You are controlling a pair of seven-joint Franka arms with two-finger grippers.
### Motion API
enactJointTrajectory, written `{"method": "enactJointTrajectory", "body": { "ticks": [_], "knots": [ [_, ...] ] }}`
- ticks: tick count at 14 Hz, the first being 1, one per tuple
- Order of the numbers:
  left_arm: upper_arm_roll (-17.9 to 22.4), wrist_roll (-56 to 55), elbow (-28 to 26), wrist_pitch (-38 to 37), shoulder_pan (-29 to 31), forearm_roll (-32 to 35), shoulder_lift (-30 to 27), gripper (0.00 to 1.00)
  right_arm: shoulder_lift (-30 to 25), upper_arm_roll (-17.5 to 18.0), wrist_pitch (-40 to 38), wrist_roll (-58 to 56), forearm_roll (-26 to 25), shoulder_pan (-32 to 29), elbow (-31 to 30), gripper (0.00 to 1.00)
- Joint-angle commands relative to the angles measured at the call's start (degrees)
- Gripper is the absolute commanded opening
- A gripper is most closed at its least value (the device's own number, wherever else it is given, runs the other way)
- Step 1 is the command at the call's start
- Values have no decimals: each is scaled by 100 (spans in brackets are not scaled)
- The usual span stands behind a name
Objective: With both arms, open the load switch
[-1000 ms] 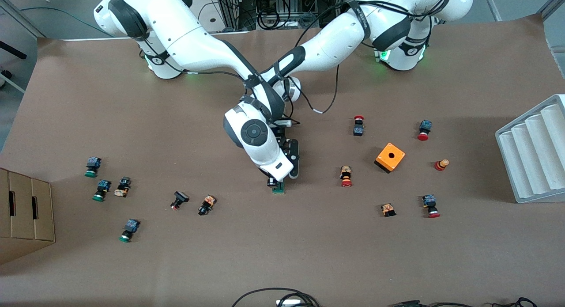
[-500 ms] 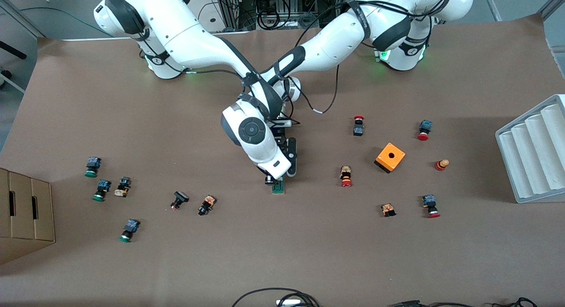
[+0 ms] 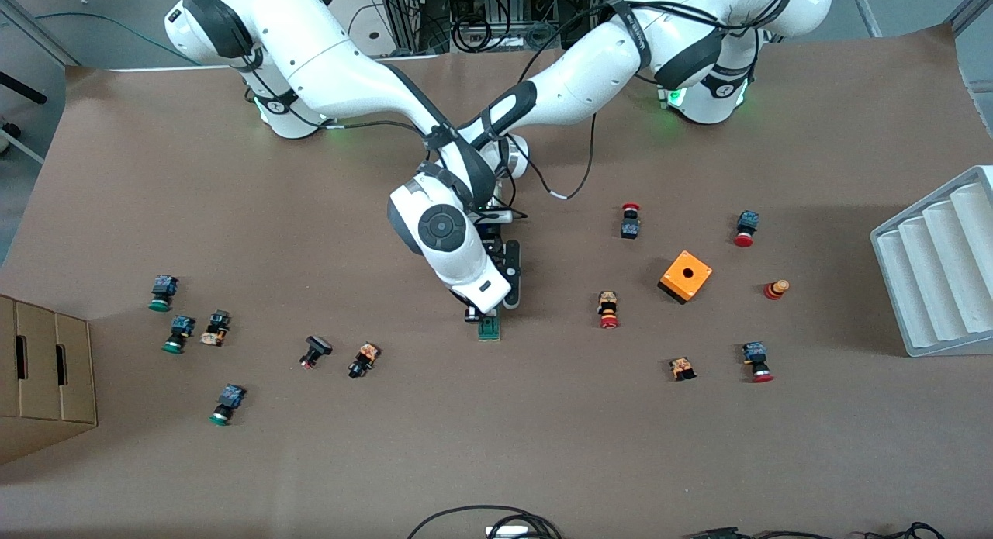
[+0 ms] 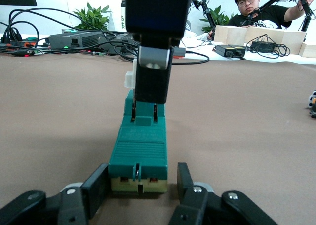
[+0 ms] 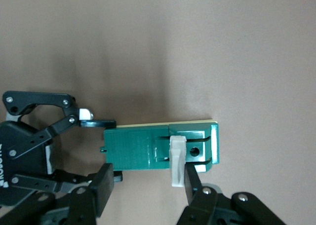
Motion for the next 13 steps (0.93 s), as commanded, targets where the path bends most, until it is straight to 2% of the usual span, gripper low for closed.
{"method": "enactJointTrajectory", "body": {
  "ticks": [1,13],
  "knots": [
    [28,-139,102,18,-104,7,164,63,-241,1,21,5,98,63,-356,65],
    [37,-139,93,18,-104,7,173,63,-320,10,390,181,98,195,-672,65]
  ]
}}
